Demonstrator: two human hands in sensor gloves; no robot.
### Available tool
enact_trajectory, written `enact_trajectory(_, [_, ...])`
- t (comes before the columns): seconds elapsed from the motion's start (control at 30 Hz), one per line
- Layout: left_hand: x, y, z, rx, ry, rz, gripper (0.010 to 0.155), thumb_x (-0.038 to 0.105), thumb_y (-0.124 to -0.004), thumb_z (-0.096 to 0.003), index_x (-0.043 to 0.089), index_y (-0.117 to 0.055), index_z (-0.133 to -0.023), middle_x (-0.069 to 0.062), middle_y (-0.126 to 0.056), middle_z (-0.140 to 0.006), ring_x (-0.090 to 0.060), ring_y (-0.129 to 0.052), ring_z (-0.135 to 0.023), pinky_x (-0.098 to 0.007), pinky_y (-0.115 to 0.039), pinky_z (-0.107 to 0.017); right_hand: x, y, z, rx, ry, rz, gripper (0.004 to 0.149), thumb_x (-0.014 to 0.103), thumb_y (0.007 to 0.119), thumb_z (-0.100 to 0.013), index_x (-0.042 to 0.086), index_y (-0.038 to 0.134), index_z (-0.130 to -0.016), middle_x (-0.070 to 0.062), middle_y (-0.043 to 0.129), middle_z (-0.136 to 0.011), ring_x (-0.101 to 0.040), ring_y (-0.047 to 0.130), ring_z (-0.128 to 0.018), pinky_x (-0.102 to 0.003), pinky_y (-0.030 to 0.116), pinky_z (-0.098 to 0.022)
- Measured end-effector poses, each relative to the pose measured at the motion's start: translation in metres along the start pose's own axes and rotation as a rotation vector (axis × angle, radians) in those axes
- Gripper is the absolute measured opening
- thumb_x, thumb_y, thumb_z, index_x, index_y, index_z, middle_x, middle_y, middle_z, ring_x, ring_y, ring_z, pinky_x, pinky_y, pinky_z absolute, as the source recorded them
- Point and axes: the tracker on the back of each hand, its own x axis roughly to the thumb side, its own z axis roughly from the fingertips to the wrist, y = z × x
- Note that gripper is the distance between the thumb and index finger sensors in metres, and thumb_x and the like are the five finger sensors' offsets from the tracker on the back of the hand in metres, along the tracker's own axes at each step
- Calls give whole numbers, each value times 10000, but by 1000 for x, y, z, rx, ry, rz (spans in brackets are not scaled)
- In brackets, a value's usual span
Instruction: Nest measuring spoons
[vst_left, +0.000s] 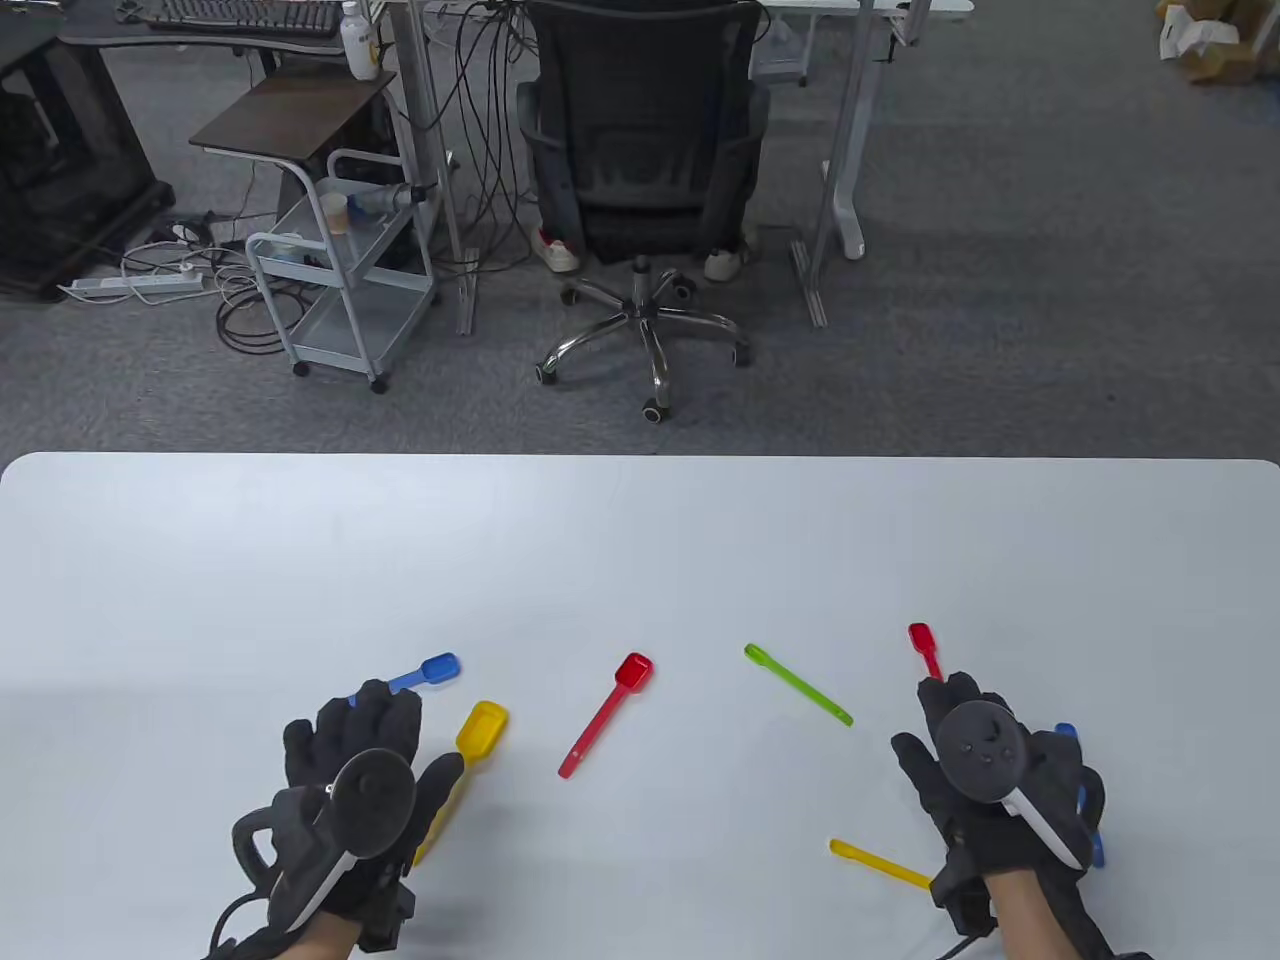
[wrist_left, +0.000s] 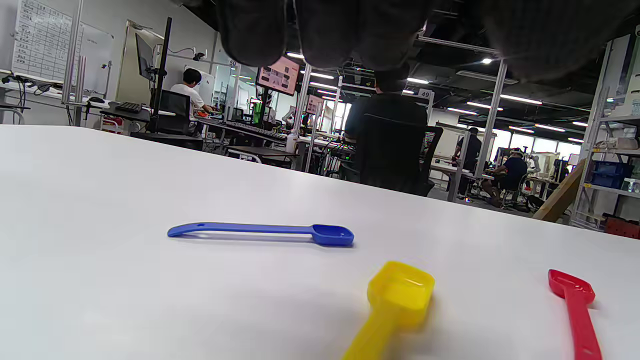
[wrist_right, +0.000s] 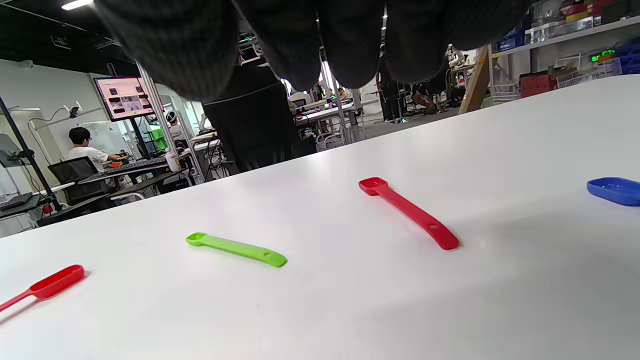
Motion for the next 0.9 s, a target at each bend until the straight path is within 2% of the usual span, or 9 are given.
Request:
enact_trajectory(0.47, [6, -7, 1, -38, 3, -30, 761, 663, -820, -408, 290, -731, -1065, -38, -699, -1178, -472, -767, -1086, -651, -504, -810, 0, 0, 1, -24, -5, -2, 669, 462, 723, -521, 137, 641, -1100, -243, 607, -1198, -567, 646, -1009, -662, 572, -685])
enact_trajectory(0.9, [13, -45, -5, -173, 16, -148, 750, 660, -824, -410, 290, -742, -1057, -44, -699, -1177, -468, -772, -1083, -648, -505, -810, 2, 1, 1, -28, -14, 16, 667, 462, 723, -521, 139, 642, -1099, -239, 612, -1197, -568, 649, -1006, -661, 572, -685])
